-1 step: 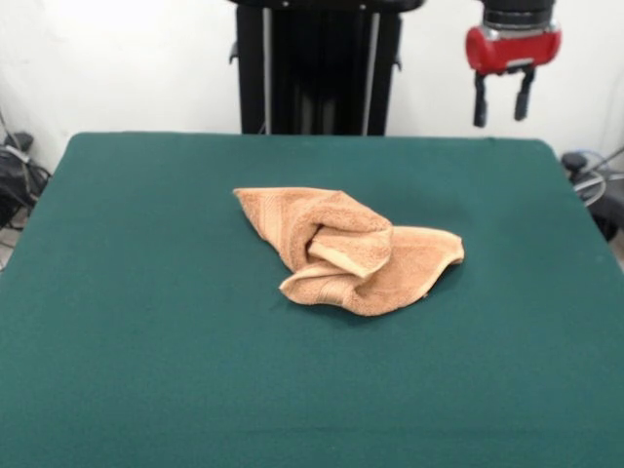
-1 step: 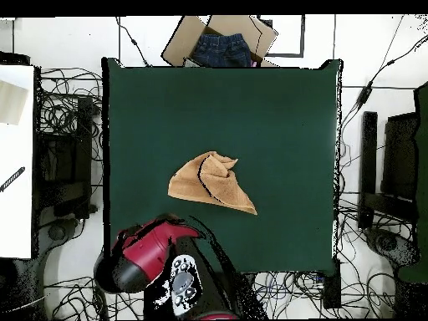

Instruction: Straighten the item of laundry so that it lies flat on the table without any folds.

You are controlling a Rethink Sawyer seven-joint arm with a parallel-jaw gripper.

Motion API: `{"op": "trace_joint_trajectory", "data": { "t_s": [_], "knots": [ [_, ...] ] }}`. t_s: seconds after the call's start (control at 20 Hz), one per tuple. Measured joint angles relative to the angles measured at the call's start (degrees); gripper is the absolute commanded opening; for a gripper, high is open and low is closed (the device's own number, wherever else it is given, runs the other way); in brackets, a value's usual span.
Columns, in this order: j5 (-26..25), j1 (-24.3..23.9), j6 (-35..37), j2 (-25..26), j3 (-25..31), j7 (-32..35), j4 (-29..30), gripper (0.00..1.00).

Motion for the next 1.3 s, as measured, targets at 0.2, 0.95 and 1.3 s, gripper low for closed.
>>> {"op": "trace_joint_trajectory", "data": {
  "t_s": [0.2,0.95,1.3],
  "knots": [
    [-0.7,-0.9,0.6,0.0,1.8,0.0,-0.3,1.0],
    [-1.9,-1.5,0.7,0.0,5.2,0.0,-0.3,1.0],
    [-1.9,-1.5,0.7,0.1,5.2,0.0,-0.3,1.0]
  ]
}}
